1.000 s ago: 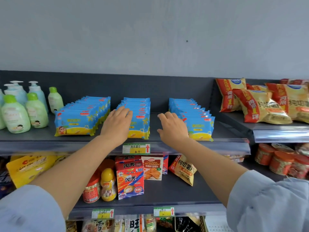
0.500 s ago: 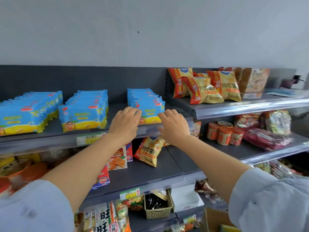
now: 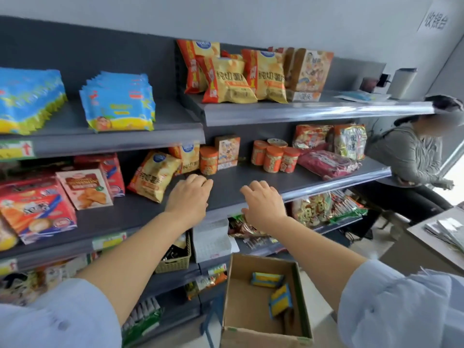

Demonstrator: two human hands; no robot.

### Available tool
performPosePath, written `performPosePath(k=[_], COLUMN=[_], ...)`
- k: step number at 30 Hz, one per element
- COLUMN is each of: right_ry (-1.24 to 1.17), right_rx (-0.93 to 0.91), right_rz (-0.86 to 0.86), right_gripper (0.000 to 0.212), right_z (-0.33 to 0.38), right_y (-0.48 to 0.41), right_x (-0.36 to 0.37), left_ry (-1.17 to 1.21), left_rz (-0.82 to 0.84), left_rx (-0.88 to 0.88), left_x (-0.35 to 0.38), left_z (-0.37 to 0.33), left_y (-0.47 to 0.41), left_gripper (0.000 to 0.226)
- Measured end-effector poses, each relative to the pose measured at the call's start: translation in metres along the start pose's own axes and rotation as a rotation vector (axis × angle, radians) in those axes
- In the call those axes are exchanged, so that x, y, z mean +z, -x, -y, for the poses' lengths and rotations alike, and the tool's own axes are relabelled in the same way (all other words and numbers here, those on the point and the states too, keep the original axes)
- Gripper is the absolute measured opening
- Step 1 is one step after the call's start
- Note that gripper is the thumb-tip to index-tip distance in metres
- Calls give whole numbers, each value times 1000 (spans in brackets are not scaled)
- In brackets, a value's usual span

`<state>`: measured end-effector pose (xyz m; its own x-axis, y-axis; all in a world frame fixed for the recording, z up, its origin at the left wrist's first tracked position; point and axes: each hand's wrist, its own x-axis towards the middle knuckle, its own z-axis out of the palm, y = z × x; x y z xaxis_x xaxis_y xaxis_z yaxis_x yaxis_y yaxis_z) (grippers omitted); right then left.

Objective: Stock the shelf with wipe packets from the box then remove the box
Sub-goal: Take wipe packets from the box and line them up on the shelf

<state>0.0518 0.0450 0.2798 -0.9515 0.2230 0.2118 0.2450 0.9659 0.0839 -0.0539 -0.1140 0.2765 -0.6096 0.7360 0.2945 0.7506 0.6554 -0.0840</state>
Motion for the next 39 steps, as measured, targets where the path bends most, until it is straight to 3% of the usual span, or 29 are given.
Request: performPosePath(k=[10, 15, 23, 30, 35, 39], right_ry=[-55, -60, -85, -36, 85, 192], right_rx=[99, 138, 206, 148, 29, -40], right_rz=[220, 374, 563, 752, 873, 949], right_gripper=[41, 41, 46, 40, 42, 50], right_z=[-74, -98, -120, -135, -149, -156], right_y=[52, 58, 66, 85, 92, 89], right_x=[94, 148, 237, 323, 384, 422], left_ry=[92, 153, 192, 220, 351, 534], left_rz=[210, 314, 474, 628, 781, 874], left_rx=[79, 117, 164, 169, -13, -292], left_x=[105, 162, 259, 353, 423, 465], left_z=[-103, -130, -156, -182, -206, -222], left_y=[-3, -11, -19, -13, -13, -22], left_gripper=[50, 41, 50, 40, 60, 68])
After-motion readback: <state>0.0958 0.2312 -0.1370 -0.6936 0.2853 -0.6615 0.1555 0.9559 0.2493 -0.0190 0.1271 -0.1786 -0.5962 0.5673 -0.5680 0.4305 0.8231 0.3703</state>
